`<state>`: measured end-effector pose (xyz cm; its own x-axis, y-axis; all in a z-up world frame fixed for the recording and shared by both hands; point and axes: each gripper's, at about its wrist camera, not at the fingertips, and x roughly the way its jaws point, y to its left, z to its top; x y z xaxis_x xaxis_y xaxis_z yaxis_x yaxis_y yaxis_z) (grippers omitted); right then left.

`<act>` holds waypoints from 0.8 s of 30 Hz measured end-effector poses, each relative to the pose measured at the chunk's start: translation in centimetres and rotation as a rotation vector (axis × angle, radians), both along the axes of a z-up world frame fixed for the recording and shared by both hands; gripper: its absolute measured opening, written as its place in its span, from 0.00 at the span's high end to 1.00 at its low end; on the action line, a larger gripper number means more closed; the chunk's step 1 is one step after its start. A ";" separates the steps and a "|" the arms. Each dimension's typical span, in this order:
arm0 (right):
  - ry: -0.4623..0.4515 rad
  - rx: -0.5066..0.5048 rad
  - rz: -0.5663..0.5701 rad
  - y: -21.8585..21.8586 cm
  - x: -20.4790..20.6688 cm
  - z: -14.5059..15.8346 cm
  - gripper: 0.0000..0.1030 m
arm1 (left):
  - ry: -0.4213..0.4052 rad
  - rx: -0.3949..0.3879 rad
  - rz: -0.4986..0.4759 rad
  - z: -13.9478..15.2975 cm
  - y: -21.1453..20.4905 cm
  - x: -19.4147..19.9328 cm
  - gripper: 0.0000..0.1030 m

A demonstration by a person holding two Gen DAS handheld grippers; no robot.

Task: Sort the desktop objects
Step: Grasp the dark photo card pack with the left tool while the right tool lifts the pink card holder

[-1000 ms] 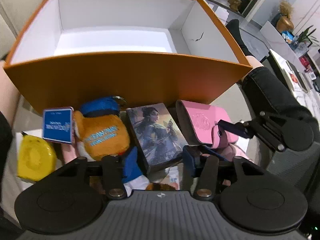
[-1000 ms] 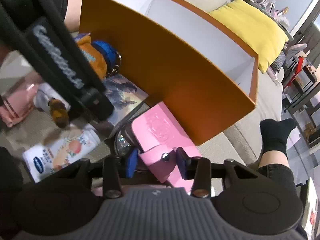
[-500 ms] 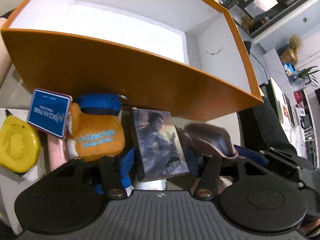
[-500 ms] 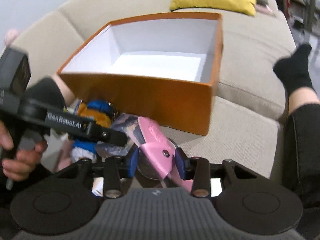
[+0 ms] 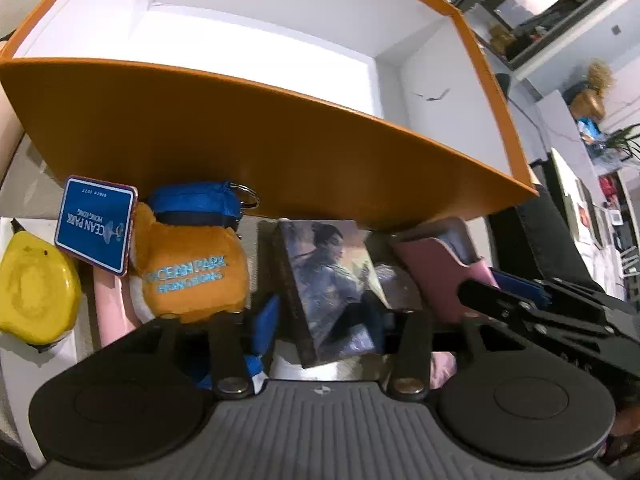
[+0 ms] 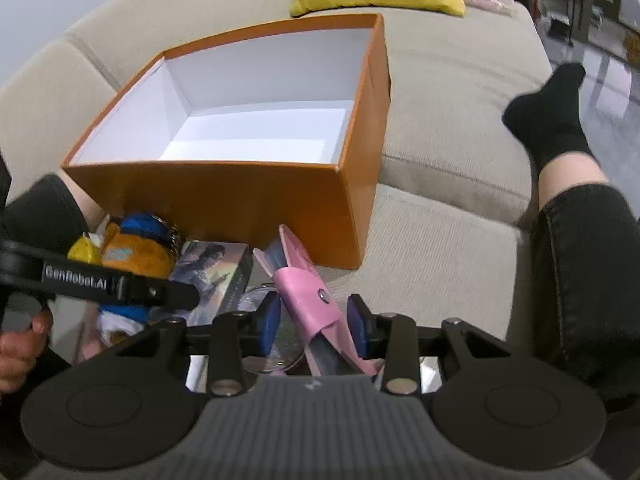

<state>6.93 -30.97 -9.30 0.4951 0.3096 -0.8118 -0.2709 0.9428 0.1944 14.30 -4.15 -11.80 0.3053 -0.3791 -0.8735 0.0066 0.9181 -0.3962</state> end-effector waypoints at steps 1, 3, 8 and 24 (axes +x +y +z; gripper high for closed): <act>-0.004 -0.009 0.008 0.1 0.0 0.0 0.62 | 0.004 -0.005 0.006 -0.2 0.0 0.1 0.39; -0.008 -0.025 0.027 0.0 -0.1 0.0 0.62 | 0.010 -0.008 0.010 -0.4 -0.1 0.4 0.36; -0.011 -0.064 0.066 0.5 0.5 -0.6 0.62 | 0.005 -0.002 0.007 -0.7 -0.5 0.4 0.32; -0.112 -0.090 0.110 1.7 -0.8 1.7 0.72 | -0.141 0.034 -0.042 2.0 -0.9 -1.2 0.75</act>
